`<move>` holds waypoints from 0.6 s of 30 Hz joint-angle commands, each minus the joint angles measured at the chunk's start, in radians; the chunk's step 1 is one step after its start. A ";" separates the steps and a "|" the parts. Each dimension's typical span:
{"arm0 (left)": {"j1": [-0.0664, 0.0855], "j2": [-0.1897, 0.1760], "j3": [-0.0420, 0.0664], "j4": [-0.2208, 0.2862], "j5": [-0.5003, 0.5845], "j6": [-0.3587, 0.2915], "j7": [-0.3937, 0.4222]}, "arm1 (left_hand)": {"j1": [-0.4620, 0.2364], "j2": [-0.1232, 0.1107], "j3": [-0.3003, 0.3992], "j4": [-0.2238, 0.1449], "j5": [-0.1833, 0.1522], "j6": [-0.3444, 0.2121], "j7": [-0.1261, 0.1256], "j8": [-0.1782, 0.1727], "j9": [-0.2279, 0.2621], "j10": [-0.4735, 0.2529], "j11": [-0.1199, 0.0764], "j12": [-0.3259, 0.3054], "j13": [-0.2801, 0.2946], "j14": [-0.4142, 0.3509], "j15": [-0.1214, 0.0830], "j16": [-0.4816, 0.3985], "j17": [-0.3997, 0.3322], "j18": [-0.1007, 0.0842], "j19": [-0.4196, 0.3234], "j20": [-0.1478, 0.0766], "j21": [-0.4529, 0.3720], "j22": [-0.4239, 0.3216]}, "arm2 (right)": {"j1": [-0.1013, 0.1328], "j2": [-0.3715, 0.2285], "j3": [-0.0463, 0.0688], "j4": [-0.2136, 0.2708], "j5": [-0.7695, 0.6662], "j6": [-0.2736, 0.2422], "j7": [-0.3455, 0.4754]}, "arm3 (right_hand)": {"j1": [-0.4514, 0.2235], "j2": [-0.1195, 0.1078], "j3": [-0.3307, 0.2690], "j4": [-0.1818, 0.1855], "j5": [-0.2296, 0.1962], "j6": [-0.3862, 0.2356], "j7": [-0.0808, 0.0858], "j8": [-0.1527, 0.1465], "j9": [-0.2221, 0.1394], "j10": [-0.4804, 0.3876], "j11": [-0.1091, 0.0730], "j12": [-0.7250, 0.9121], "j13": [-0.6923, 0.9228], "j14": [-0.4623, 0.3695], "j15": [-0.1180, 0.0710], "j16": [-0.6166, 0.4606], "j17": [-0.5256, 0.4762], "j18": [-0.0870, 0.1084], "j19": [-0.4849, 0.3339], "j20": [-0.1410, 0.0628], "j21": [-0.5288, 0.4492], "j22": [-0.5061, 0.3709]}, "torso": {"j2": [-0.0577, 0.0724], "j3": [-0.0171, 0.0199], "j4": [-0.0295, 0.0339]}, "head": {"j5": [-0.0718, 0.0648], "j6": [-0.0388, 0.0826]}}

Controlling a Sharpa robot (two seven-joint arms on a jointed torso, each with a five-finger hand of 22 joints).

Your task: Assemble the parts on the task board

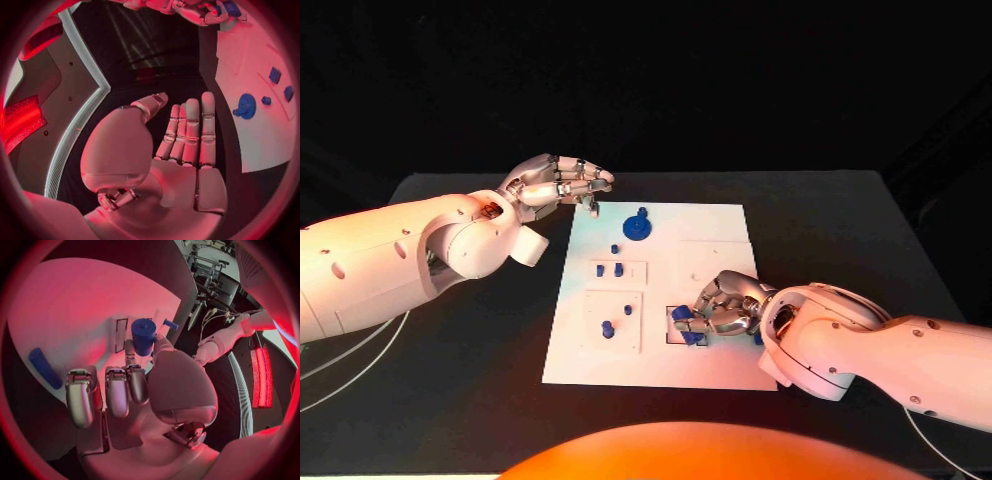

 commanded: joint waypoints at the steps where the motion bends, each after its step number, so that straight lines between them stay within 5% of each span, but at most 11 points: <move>1: 0.000 0.001 0.001 0.003 0.006 0.016 0.006 | 0.003 0.004 0.001 -0.003 0.001 -0.001 -0.002 0.007 0.002 -0.006 0.001 0.005 -0.001 -0.008 0.002 0.006 -0.002 0.014 0.005 0.001 -0.004 -0.002 | -0.003 0.004 -0.002 -0.001 -0.027 0.052 -0.026 | -0.004 -0.002 0.000 -0.001 -0.007 0.031 -0.021 0.012 0.000 0.030 -0.004 -0.005 0.155 0.092 -0.005 0.002 0.196 -0.014 0.106 -0.006 0.005 0.263 | -0.001 0.0005 -0.0009 | 0.002 -0.001; 15: 0.000 0.002 0.001 0.003 0.006 0.017 0.005 | 0.007 0.006 0.001 -0.004 0.001 -0.002 -0.002 0.007 0.002 -0.007 0.001 0.005 -0.001 -0.008 0.002 0.007 -0.002 0.014 0.006 0.000 -0.006 -0.003 | -0.011 0.015 -0.002 -0.012 -0.104 -0.025 -0.057 | -0.118 0.009 -0.031 -0.001 -0.056 0.031 -0.021 0.032 -0.001 0.031 -0.003 -0.011 0.158 0.092 -0.004 0.001 0.195 -0.014 0.106 -0.005 0.005 0.263 | 0.000 0.0005 -0.0004 | 0.004 0.006; 18: 0.000 0.001 0.001 0.003 0.006 0.017 0.005 | 0.007 0.006 0.001 -0.004 0.001 -0.002 -0.002 0.007 0.002 -0.007 0.001 0.005 -0.001 -0.008 0.002 0.007 -0.002 0.014 0.006 0.000 -0.006 -0.003 | -0.011 0.017 -0.002 -0.012 -0.108 -0.026 -0.058 | -0.191 0.031 -0.087 0.000 -0.137 0.026 -0.021 0.046 0.002 0.032 -0.003 -0.014 0.160 0.092 -0.004 0.000 0.194 -0.014 0.106 -0.005 0.005 0.263 | 0.000 0.0008 -0.0006 | 0.004 0.006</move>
